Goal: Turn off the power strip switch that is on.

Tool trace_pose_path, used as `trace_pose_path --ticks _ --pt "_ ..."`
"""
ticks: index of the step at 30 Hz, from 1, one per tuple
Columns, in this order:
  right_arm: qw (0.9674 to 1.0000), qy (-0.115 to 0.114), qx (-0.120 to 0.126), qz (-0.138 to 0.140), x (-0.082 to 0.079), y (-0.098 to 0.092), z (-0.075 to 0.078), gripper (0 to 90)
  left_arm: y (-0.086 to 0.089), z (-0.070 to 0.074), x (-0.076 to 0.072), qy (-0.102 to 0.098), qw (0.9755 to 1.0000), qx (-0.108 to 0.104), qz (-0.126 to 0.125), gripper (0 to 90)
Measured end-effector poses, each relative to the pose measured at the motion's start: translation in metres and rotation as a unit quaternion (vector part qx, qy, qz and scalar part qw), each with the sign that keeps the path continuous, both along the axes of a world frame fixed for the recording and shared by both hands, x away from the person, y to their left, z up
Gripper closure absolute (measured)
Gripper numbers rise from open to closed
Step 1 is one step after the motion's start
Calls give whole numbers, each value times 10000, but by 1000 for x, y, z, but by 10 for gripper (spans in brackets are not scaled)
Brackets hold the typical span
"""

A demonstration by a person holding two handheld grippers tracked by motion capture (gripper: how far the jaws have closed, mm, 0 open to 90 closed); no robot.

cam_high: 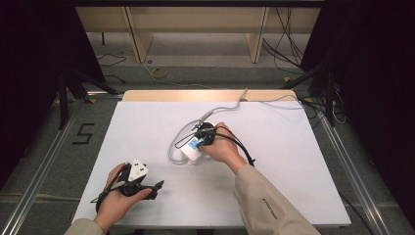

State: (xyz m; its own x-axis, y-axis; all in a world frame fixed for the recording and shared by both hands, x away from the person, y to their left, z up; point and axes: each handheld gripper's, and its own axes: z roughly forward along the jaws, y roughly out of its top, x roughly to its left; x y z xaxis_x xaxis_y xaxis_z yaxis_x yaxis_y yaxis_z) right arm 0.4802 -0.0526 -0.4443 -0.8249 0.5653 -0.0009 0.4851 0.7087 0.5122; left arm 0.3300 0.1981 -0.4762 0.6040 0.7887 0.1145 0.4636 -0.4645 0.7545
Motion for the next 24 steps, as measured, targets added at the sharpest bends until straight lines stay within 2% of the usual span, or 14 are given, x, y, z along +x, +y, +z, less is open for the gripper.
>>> trace_pose_path --ticks 5,9,24 --pt "10000 55 51 -56 0 -1 0 900 -1 0 0 16 10000 -3 -3 153" --pt "10000 -3 -92 -21 -1 2 0 900 -1 0 0 25 10000 10 -9 153" --pt "9999 -96 -54 -92 -4 2 -1 900 -1 -1 0 20 10000 -9 1 153"
